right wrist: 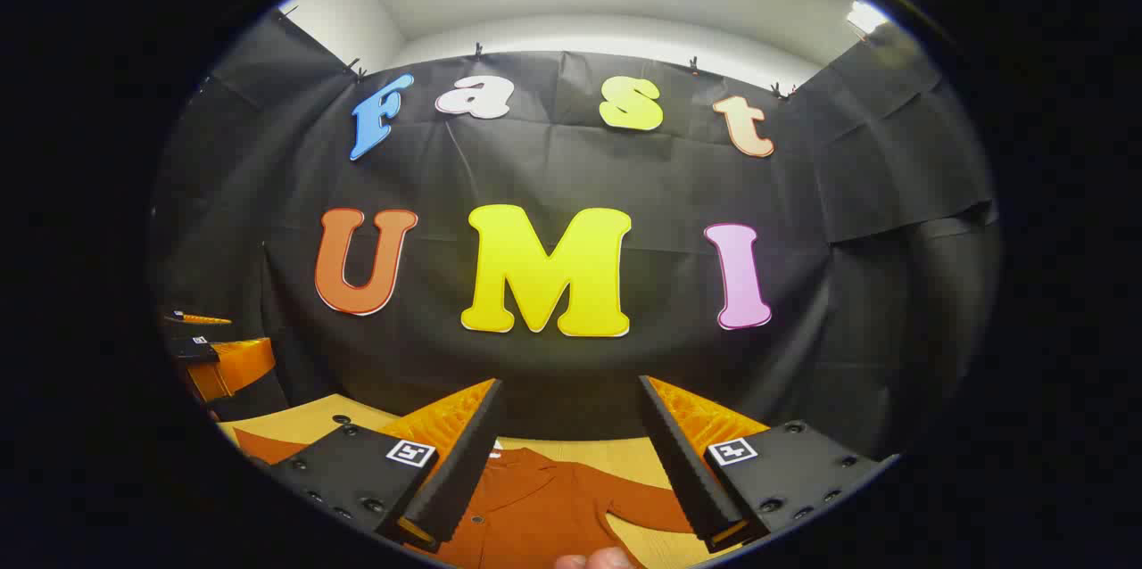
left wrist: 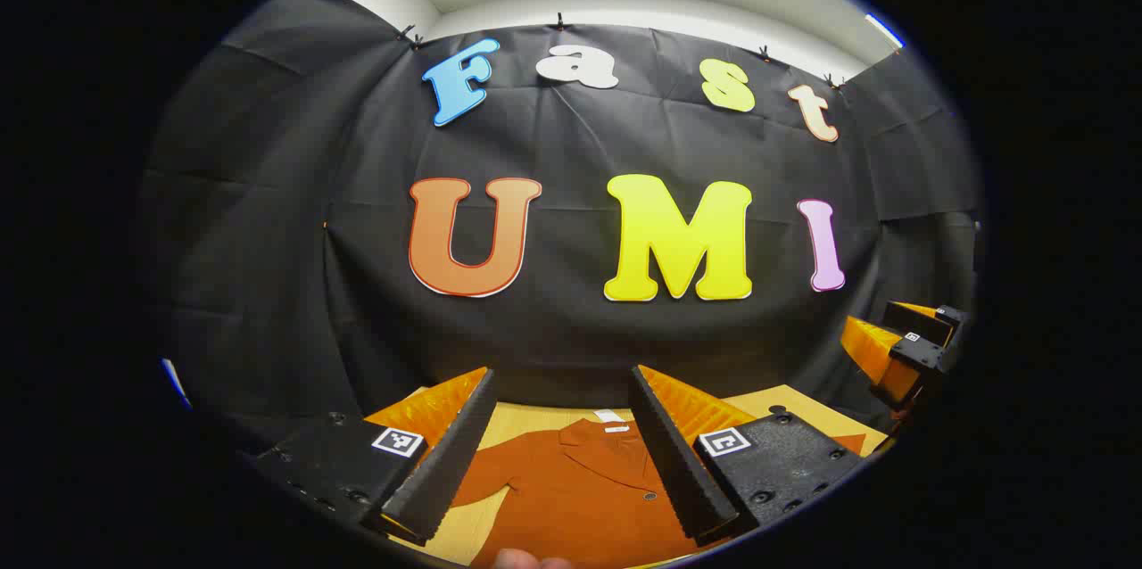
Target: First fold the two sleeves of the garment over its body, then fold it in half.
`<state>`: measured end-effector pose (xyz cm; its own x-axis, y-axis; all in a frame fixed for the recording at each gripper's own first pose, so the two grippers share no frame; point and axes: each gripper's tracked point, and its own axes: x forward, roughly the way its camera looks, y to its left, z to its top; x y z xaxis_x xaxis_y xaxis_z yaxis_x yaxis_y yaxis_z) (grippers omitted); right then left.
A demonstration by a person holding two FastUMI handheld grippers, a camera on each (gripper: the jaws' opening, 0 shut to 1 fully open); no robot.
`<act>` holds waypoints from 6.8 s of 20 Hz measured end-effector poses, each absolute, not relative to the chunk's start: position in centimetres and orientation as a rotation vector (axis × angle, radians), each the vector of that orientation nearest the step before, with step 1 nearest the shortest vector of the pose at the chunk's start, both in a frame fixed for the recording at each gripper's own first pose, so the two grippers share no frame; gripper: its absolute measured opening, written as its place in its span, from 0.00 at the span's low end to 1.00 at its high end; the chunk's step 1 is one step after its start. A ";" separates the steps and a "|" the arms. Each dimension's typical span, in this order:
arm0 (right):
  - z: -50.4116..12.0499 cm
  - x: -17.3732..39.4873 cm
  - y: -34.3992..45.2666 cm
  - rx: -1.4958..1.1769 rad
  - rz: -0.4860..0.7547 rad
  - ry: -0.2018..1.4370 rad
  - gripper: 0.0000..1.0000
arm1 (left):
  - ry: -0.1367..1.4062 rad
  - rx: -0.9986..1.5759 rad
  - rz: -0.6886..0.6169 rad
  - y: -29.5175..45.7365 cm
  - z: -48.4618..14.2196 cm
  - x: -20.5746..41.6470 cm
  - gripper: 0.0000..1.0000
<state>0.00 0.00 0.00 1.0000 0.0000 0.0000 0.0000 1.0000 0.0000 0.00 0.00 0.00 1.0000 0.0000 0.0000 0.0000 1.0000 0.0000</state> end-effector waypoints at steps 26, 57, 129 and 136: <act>-2.8 2.2 -0.9 0.013 0.003 0.077 0.95 | 0.020 0.011 -0.002 -0.9 -0.9 1.7 0.96; -18.0 1.4 -26.2 0.065 -0.278 0.422 0.95 | 0.183 0.067 -0.027 -5.4 -7.3 -0.5 0.96; -26.0 24.5 23.2 0.034 0.319 0.664 0.01 | 0.393 -0.073 0.239 21.8 -12.9 -4.2 0.99; -36.8 21.7 31.4 -0.058 0.387 0.818 0.01 | 0.436 -0.026 0.277 24.2 -12.9 -6.3 0.99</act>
<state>21.71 31.42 -36.83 0.6175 0.3143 -0.7210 -0.3586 0.9284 0.0976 -6.28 24.20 -12.90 0.8696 0.2589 -0.4204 -0.2699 0.9623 0.0342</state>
